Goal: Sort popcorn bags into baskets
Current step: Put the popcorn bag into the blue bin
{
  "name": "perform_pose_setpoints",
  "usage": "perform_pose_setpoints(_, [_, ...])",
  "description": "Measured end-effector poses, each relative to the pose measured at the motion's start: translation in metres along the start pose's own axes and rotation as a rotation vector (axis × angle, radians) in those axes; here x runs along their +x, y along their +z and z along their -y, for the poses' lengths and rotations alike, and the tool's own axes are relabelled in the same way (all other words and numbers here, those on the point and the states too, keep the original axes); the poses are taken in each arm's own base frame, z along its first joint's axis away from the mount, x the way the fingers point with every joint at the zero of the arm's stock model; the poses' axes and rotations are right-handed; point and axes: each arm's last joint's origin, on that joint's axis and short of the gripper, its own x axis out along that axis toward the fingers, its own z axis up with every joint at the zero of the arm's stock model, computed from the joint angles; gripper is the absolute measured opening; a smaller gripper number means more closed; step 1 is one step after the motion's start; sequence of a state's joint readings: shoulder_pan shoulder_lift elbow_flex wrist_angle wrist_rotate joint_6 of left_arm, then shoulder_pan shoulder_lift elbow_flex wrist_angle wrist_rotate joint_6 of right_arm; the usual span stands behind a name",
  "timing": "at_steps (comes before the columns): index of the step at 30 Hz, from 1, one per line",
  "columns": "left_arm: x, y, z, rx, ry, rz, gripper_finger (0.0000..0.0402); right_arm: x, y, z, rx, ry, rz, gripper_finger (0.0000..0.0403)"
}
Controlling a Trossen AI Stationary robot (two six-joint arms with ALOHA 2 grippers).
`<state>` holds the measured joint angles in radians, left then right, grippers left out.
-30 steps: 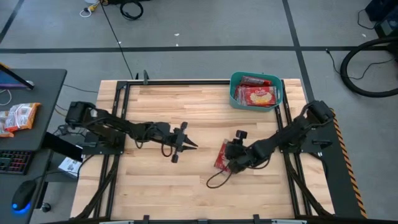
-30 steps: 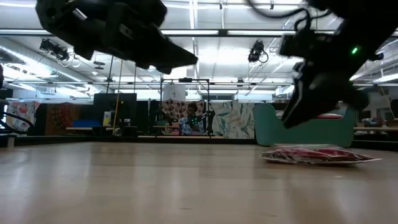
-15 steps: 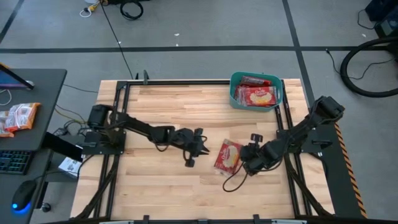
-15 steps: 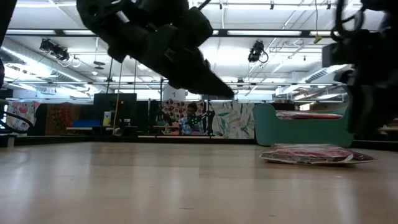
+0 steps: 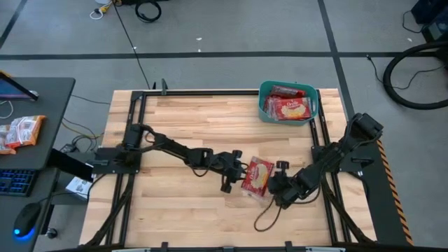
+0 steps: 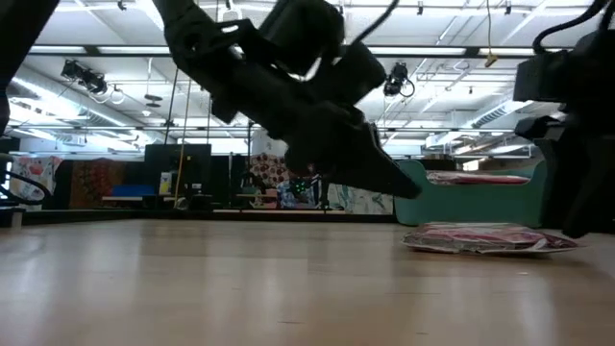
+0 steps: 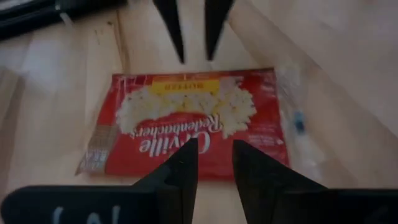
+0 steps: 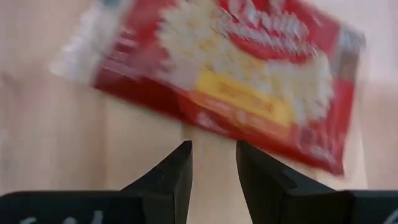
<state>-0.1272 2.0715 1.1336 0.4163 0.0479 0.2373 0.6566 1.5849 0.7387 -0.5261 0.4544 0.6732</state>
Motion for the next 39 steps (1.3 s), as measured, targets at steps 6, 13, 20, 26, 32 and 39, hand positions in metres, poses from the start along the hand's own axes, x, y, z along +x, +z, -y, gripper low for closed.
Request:
perform_pose_setpoints(6, [0.019,-0.005,-0.001,0.009,-0.004,-0.02,0.0105,0.0,0.002,-0.015,-0.174,-0.054,0.082,0.0123])
perform_pose_setpoints(13, [0.029,-0.017,0.001,0.014,-0.013,-0.046,0.0105,0.0,-0.002,-0.017,-0.267,-0.082,0.079,0.0124])
perform_pose_setpoints(20, [0.03,-0.023,0.003,0.002,-0.028,-0.093,0.0105,-0.001,-0.001,-0.018,-0.308,-0.072,0.09,0.015])
perform_pose_setpoints(26, [0.03,-0.024,0.003,0.002,-0.029,-0.101,0.0105,-0.002,-0.001,-0.019,-0.37,-0.091,0.107,0.0173])
perform_pose_setpoints(32, [0.031,-0.025,0.003,0.002,-0.029,-0.102,0.0105,0.004,-0.003,-0.022,-0.427,-0.15,0.117,0.0178])
perform_pose_setpoints(39, [0.031,-0.026,0.003,0.001,-0.028,-0.102,0.0105,0.023,-0.006,-0.029,-0.477,-0.264,0.148,0.0176])
